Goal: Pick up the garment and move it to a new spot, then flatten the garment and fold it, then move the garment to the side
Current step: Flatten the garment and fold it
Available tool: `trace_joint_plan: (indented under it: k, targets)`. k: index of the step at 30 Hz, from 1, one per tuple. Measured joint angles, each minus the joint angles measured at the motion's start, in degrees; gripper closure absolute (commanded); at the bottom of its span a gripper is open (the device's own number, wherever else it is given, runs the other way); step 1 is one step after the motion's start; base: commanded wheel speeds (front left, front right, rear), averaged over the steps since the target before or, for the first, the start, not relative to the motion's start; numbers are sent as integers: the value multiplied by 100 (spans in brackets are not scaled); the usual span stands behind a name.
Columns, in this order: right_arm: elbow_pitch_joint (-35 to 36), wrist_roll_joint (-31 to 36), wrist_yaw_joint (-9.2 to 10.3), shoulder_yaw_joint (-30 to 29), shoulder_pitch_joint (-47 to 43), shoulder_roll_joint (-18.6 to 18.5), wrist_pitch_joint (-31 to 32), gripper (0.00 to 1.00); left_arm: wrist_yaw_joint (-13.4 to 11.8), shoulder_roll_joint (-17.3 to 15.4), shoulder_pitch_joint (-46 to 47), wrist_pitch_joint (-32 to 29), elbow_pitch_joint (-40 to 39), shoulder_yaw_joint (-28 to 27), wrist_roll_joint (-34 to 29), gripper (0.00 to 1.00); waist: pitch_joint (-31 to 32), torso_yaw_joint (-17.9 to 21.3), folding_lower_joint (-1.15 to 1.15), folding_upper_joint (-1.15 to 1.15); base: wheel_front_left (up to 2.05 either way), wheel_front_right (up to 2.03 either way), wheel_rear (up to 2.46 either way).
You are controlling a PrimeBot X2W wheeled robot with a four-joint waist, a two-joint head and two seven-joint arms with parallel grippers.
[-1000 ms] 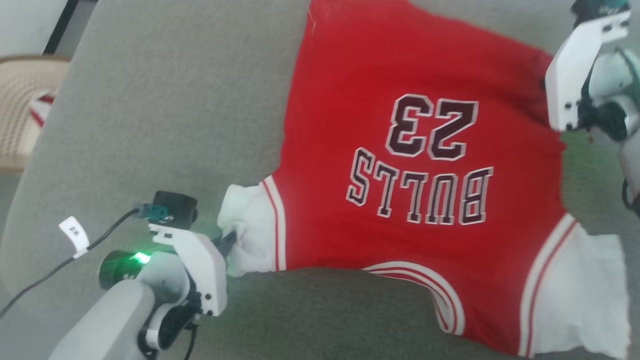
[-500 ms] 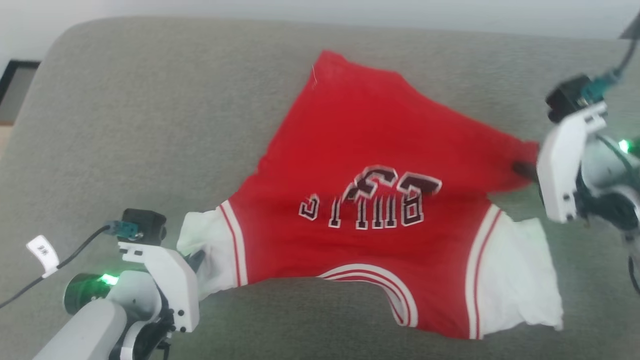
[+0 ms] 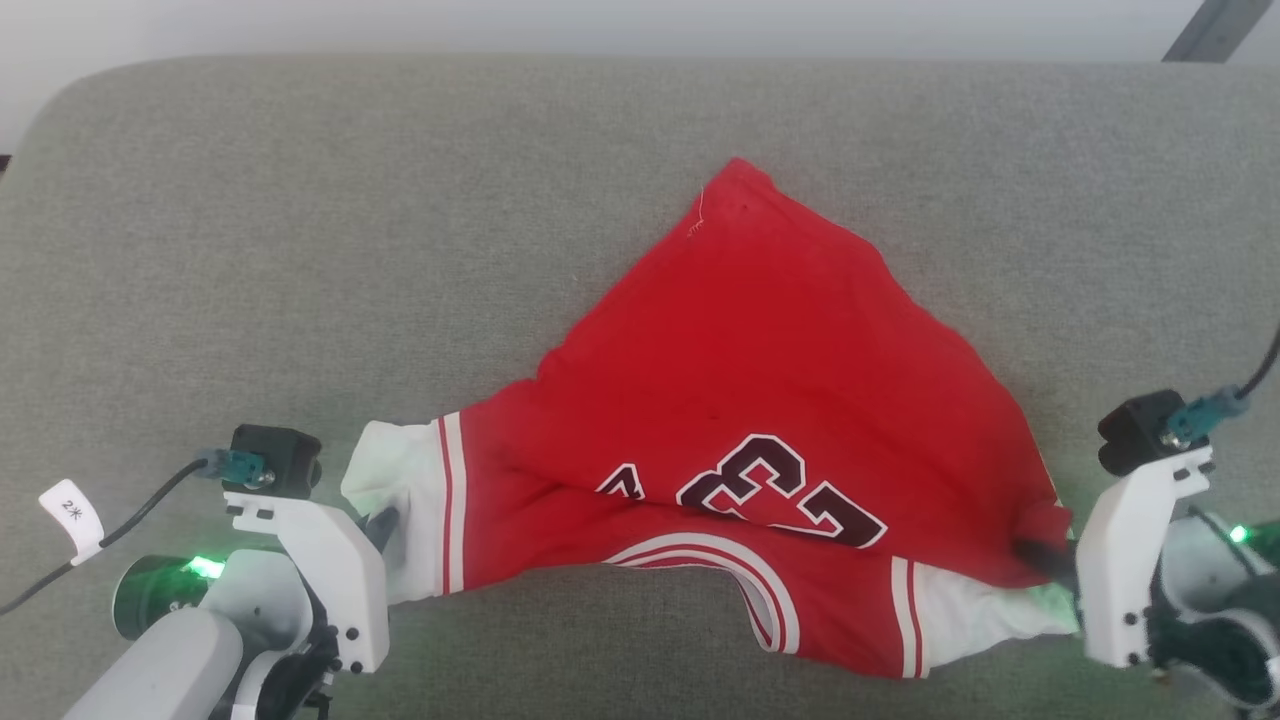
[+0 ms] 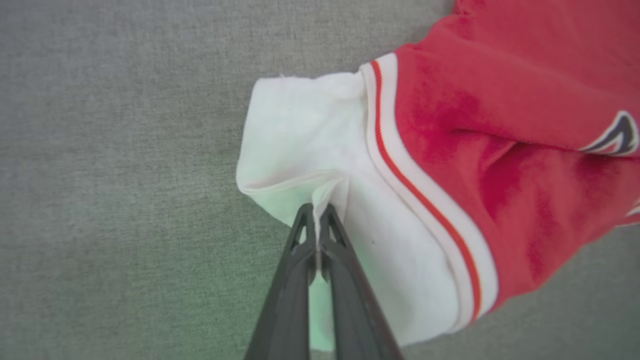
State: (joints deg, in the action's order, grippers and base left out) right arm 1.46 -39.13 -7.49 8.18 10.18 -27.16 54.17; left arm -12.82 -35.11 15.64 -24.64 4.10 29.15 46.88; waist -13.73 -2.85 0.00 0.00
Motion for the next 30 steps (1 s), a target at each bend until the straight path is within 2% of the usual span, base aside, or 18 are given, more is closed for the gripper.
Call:
trace_joint_plan:
  k: [6,7,9,11,12,18,22,25,30]
  targets:
    - [-212,244,1,-352,-201,730,-187,99,18,16,56,4,59,9,0,100,-110,34,0,0,0,0,0]
    - [-269,255,1,-375,-191,810,-226,60,35,26,70,5,78,14,0,100,-116,37,0,0,0,0,0]
    - [-460,466,-7,-372,-128,864,-287,0,52,60,81,27,132,25,1,100,-116,42,0,0,0,0,0]
    - [-468,547,-14,-369,-95,960,-314,0,66,70,81,52,181,37,2,100,-76,42,0,0,0,0,0]
    - [-170,649,-5,-468,-119,817,-200,0,64,75,77,67,186,46,2,100,-37,35,0,0,0,0,0]
    - [739,635,0,-833,-108,766,101,0,47,80,30,103,146,71,3,100,13,1,0,0,0,0,0]
    - [1224,662,0,-898,258,797,135,0,49,124,25,110,88,130,2,100,13,-105,0,0,0,0,0]
    - [1172,744,0,-768,667,784,-87,0,56,166,31,132,73,166,1,100,-16,-192,0,0,0,0,0]
    - [444,846,0,-375,1628,755,-768,0,121,282,152,152,71,246,-18,100,-118,-370,0,0,0,0,0]
